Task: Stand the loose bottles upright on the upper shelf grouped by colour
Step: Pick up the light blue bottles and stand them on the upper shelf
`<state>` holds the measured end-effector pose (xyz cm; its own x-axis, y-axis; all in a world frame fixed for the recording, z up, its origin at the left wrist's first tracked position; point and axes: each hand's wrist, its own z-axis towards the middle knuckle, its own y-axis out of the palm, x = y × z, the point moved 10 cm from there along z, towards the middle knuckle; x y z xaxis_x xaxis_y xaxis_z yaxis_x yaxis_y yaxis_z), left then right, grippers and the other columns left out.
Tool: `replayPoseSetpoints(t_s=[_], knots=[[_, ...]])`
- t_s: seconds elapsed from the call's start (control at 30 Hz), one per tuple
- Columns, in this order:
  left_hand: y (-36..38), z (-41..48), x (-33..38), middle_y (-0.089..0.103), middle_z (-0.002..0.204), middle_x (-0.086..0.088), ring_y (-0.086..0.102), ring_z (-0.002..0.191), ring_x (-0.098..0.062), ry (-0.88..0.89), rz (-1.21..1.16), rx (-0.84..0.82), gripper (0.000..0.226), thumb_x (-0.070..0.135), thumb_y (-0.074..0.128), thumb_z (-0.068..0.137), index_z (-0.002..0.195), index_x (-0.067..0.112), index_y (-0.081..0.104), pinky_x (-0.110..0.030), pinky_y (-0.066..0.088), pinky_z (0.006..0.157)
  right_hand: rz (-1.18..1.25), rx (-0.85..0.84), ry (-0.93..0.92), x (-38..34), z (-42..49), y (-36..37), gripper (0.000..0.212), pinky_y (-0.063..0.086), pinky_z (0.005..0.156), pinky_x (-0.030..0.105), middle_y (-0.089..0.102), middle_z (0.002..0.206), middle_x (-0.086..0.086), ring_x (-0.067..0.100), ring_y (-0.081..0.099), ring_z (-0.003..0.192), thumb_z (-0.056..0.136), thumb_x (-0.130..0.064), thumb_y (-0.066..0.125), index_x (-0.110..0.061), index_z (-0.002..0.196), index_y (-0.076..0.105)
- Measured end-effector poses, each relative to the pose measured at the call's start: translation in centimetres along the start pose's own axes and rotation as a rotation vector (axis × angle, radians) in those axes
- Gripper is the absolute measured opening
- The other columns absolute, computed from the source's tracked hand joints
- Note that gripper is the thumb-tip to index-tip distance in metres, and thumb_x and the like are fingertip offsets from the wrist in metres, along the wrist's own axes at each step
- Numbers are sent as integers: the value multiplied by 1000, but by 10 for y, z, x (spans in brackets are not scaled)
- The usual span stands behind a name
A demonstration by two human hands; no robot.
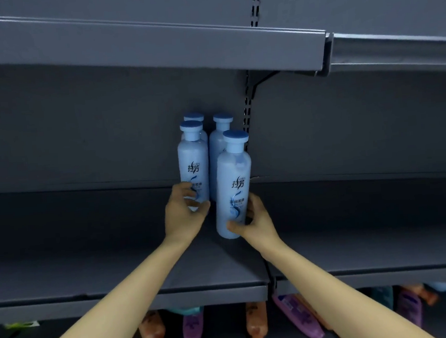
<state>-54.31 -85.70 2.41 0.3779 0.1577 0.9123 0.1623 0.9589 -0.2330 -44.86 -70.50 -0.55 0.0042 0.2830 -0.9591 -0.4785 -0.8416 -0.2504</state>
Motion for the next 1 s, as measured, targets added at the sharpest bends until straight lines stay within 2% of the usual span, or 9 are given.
replayPoseSetpoints(t_s=[0.1,0.17,0.27,0.4,0.5,0.57,0.7,0.9,1.0], knots=[[-3,5,-10,48,118,-9,53,103,-22,-29,49,48,57,5,73,74,122,10,44,-25,44,81,-63,5,48,4,0,5,70,44,82,19,53,113,-8,8,53,102,75,-2,74,-17,132,37],[1,9,-16,41,127,-13,45,116,-24,-52,103,33,68,5,74,72,131,8,39,-27,38,88,-118,34,46,4,2,6,66,44,83,21,53,113,-5,11,53,103,75,-3,73,-14,130,37],[7,14,-21,38,133,-12,39,123,-23,-80,114,-17,80,7,74,72,139,10,31,-27,35,91,-177,66,38,3,7,9,61,43,83,21,53,115,-3,9,50,101,77,-5,72,-13,127,38],[15,21,-31,45,132,-7,48,119,-21,-92,50,-97,86,6,74,71,142,14,26,-34,45,92,-192,87,35,1,18,13,62,44,86,22,54,118,-1,11,52,103,78,-6,73,-13,128,38],[21,26,-32,48,129,-3,52,115,-17,-53,19,-155,90,2,73,73,143,19,19,-32,47,87,-194,90,38,0,29,15,62,44,85,23,54,118,1,12,52,102,77,-6,72,-12,128,38],[24,29,-32,49,128,-1,52,112,-14,-44,4,-192,92,1,71,74,143,21,15,-26,47,82,-189,93,47,1,35,17,58,45,85,24,54,116,1,11,52,101,78,-5,71,-11,126,39],[26,32,-31,49,117,5,52,101,-9,-51,-2,-232,90,-1,70,75,141,20,13,-9,42,60,-211,111,48,2,44,18,55,47,89,27,54,111,-3,12,53,101,77,-6,71,-11,123,40],[29,37,-34,49,114,7,52,102,-8,-63,-5,-293,96,5,77,72,141,22,11,-8,42,61,-202,89,37,3,52,22,55,47,84,25,52,108,-5,12,54,101,76,-9,73,-14,119,39],[29,40,-35,48,115,7,50,104,-9,-68,8,-299,98,6,79,70,140,21,12,-18,43,73,-200,79,42,6,55,23,56,48,87,28,53,110,-4,13,55,102,75,-11,74,-13,118,38]])
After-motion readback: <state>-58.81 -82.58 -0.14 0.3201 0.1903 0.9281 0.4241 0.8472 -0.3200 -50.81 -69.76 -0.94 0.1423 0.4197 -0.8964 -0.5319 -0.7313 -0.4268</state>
